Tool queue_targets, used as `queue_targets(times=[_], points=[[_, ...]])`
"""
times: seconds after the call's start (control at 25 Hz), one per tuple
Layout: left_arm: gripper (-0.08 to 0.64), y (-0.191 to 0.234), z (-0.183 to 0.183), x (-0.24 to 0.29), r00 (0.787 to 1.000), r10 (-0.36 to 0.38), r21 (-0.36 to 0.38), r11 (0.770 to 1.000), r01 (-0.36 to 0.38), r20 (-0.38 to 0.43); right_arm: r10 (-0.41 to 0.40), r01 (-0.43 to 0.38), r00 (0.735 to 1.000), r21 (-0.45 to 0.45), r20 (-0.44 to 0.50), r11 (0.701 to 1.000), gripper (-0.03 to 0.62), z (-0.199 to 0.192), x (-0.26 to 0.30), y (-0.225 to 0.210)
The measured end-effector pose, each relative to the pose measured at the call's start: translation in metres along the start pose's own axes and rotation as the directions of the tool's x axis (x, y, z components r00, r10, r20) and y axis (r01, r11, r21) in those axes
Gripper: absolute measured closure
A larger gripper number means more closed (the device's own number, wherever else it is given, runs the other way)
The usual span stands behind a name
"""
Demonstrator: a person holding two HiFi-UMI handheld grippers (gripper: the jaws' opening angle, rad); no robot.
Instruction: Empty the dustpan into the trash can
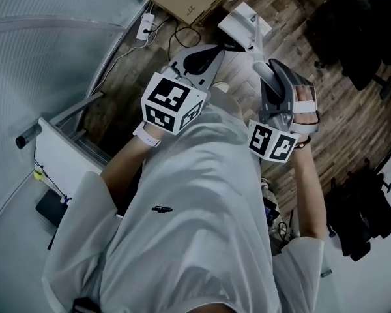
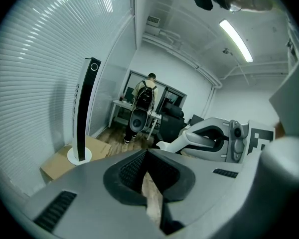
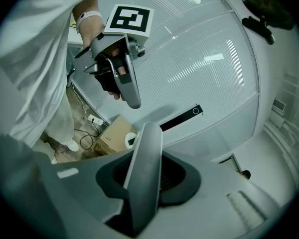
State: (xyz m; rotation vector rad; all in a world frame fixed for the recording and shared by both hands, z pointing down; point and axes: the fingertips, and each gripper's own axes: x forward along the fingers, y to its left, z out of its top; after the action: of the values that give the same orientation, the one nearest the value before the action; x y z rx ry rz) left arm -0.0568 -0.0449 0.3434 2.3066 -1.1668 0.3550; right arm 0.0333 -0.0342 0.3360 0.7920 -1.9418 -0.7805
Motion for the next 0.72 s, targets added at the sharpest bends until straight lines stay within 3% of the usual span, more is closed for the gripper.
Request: queue_targets(times=[0.36, 0.72], points=[[0.554, -0.012, -0.014, -0.013, 0.998, -0.055, 0.017, 0.998, 0.055, -0.020, -0.044, 0.045, 0.997, 0.019, -0.056, 0.999, 0.492, -0.004, -0.005, 0.002], [0.554, -0.003, -0.005, -0.040, 0.989, -0.143, 0.076, 0.987, 0.145, -0.030, -0.146, 0.146, 0.978, -0.013, -0.150, 0.989, 0.508, 0.009, -0.011, 0.002]])
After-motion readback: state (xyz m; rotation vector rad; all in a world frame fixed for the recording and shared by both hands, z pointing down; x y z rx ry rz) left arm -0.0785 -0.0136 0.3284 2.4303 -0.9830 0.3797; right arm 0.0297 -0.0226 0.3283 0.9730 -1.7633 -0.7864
